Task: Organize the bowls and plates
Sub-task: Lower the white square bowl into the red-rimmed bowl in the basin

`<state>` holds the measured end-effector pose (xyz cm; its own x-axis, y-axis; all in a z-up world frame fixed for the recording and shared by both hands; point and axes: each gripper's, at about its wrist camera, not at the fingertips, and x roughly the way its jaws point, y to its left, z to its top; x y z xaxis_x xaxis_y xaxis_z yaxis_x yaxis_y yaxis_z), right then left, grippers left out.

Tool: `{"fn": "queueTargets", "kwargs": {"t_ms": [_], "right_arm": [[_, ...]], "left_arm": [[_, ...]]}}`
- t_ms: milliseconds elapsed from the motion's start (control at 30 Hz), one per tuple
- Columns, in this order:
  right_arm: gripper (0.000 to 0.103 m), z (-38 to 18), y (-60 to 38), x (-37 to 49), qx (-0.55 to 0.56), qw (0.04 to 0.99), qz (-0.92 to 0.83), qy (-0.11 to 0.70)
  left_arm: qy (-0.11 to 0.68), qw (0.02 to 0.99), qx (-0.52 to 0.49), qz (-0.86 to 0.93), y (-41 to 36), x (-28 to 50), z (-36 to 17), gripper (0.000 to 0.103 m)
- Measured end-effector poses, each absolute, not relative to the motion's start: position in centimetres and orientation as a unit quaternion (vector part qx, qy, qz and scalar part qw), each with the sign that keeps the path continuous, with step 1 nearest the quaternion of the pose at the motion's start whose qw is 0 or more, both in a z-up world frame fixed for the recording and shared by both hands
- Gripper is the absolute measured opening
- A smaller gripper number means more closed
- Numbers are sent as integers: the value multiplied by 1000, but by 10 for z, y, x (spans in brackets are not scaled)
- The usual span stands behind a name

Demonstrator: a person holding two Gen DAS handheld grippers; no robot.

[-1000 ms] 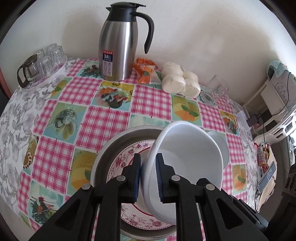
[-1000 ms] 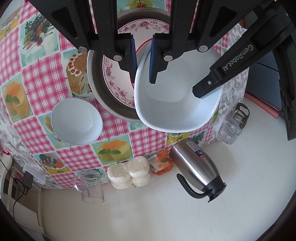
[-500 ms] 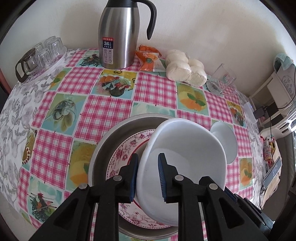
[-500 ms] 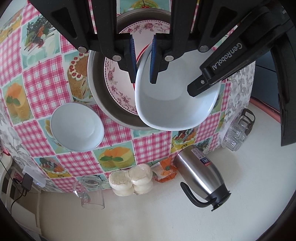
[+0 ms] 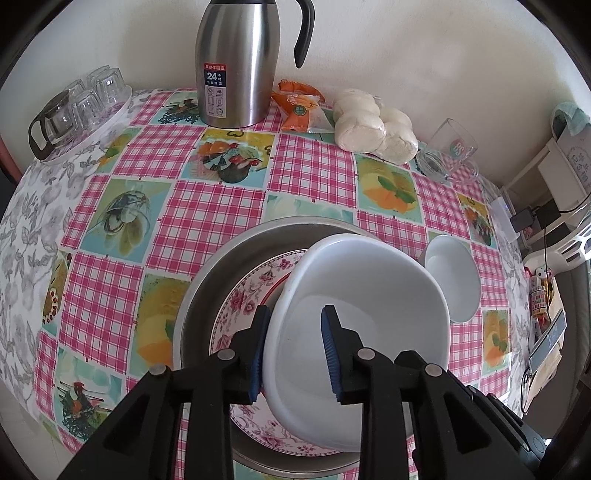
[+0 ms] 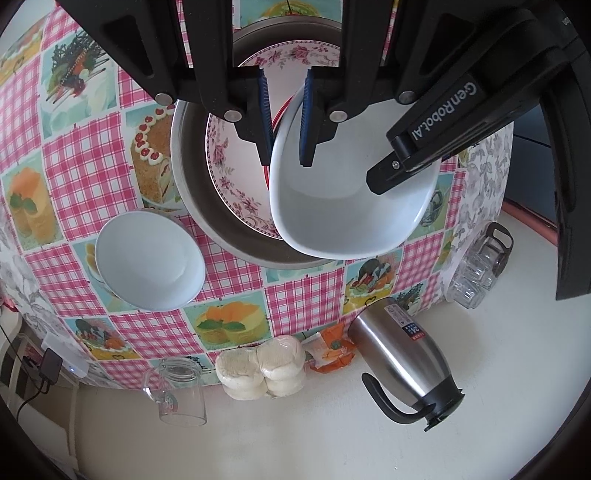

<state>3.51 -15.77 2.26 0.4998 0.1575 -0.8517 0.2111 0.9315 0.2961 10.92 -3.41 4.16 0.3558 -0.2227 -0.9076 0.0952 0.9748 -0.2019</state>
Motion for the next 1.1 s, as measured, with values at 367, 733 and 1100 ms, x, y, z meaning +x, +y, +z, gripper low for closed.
{"fn": "queueTargets", "kwargs": {"t_ms": [367,733,1100], "right_arm": [[17,22,-158,35,185,845,-16,501],[17,26,-161,34,189,847,-17,496],[17,26,-160,34,189,847,-14,498]], "left_arm": [[564,817,-60,-103,-34,109,42,38],[562,818,-63,-107,-32,108,47,48],[543,830,-76,-103,-21,107,60,51]]}}
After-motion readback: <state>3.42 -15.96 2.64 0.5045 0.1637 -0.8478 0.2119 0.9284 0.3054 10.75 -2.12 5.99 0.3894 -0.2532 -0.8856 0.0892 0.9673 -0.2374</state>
